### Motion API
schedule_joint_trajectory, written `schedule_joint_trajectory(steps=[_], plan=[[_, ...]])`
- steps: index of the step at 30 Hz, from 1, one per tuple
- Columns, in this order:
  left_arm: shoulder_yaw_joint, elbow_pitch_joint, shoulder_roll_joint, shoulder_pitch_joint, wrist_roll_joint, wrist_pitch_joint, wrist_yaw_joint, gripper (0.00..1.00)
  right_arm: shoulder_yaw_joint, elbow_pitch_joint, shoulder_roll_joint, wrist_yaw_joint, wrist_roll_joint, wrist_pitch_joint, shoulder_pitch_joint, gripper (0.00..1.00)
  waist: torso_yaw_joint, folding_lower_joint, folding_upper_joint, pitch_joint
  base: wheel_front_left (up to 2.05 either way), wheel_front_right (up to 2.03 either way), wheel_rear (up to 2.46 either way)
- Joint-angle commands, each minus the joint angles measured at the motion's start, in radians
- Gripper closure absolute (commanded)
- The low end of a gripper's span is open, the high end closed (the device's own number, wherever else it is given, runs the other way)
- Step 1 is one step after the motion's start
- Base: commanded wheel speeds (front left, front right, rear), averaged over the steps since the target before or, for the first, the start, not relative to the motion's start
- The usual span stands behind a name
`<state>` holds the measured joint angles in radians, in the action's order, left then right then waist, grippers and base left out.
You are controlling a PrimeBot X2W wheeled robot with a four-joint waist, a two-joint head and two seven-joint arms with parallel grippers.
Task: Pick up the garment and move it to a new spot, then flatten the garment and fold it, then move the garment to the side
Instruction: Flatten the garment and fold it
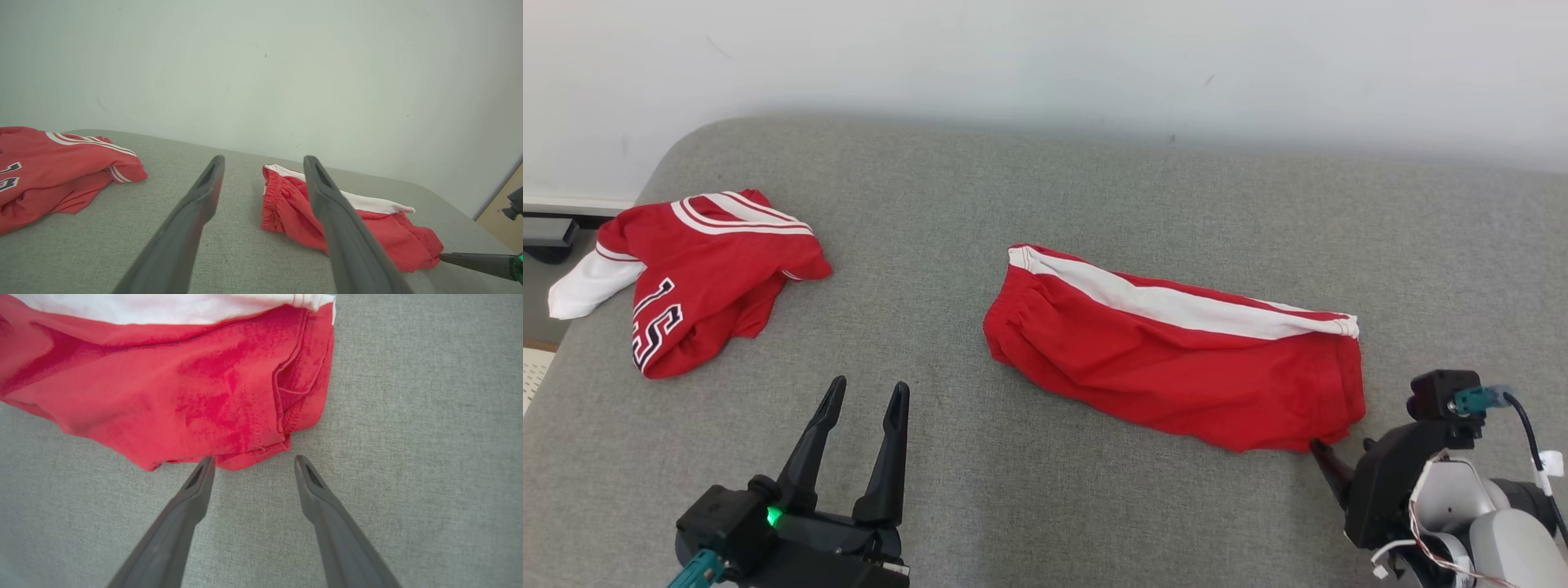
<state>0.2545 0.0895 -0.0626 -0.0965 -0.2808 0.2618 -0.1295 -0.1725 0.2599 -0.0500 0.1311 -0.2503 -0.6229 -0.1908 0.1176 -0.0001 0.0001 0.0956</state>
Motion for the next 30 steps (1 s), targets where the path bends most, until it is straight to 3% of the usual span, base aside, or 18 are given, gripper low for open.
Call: schedule_joint_trajectory(steps=[1,8,15,25,30], plan=[[0.000,0.002,-0.009,0.004,-0.006,0.005,-0.001,0.00,-0.012,-0.025,-0.002,-0.001,0.018,-0.016,0.026,0.00,0.000,0.0001,-0.0001,-0.004,0.00,0.00,0.00],[-0.008,0.003,-0.010,0.015,-0.004,0.005,-0.001,0.00,-0.062,-0.106,-0.002,-0.001,0.047,-0.009,0.066,0.00,-0.007,0.0001,-0.0001,-0.017,0.00,0.00,0.00],[-0.017,0.010,-0.009,0.027,-0.005,0.005,-0.001,0.00,-0.102,-0.135,-0.002,-0.001,-0.010,0.108,0.062,0.00,-0.020,0.0001,-0.0001,-0.033,0.00,0.00,0.00],[-0.049,0.036,-0.007,0.053,-0.005,0.005,-0.001,0.00,-0.026,-0.116,-0.002,0.000,-0.060,0.481,0.092,0.00,-0.035,0.0001,-0.0001,-0.069,0.00,0.00,0.00],[-0.059,0.049,-0.013,0.063,0.001,0.005,-0.001,0.00,0.016,-0.096,-0.003,-0.001,-0.068,0.606,0.124,0.00,-0.044,0.0001,-0.0001,-0.091,0.00,0.00,0.00]])
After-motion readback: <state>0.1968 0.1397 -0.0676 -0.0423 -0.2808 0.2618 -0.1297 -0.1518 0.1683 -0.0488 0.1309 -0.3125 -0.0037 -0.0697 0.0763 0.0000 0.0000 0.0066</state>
